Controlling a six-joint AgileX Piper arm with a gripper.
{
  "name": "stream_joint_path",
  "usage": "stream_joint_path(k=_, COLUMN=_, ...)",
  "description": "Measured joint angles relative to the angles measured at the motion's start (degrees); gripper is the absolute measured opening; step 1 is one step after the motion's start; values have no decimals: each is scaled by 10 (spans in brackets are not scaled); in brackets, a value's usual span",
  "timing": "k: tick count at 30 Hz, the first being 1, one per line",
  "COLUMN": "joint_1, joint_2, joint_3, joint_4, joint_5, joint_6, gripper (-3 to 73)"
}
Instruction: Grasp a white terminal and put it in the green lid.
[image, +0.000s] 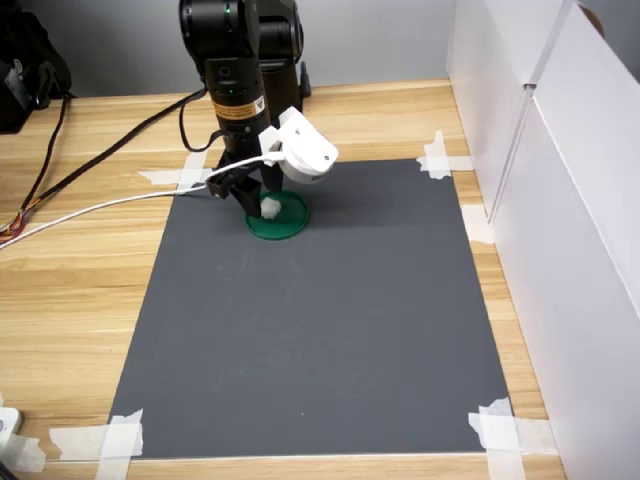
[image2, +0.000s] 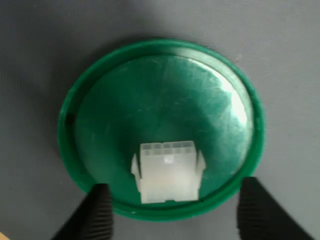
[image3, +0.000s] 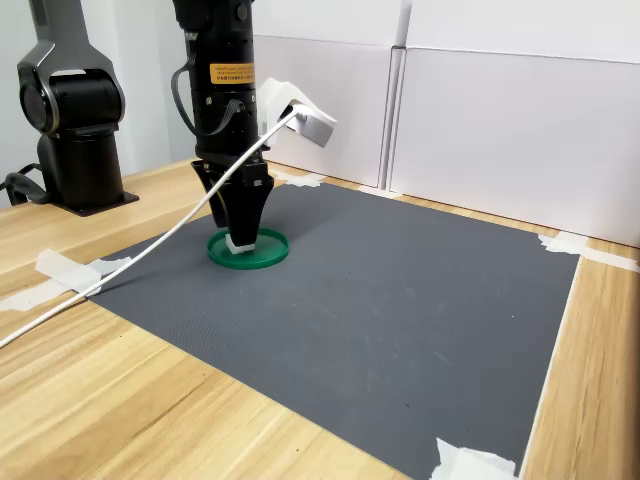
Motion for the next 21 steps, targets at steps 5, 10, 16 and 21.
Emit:
stream_joint_path(k=5, joint_1=0, joint_2=-27, joint_3=0, joint_4=9, joint_5=-1, joint_6=28, gripper=652)
stream_joint_path(k=10, joint_1=0, joint_2=-55, joint_3=0, joint_4=10, joint_5=-10, joint_6=57, gripper=599)
stream_joint_path(k=16, joint_1=0, joint_2=-108, joint_3=0, joint_4=12, joint_5=-34, joint_6=63, gripper=323)
stream_joint_path(k=21, joint_1=0, joint_2=-173, joint_3=2, joint_4=54, joint_5=-78, joint_6=64, gripper=30)
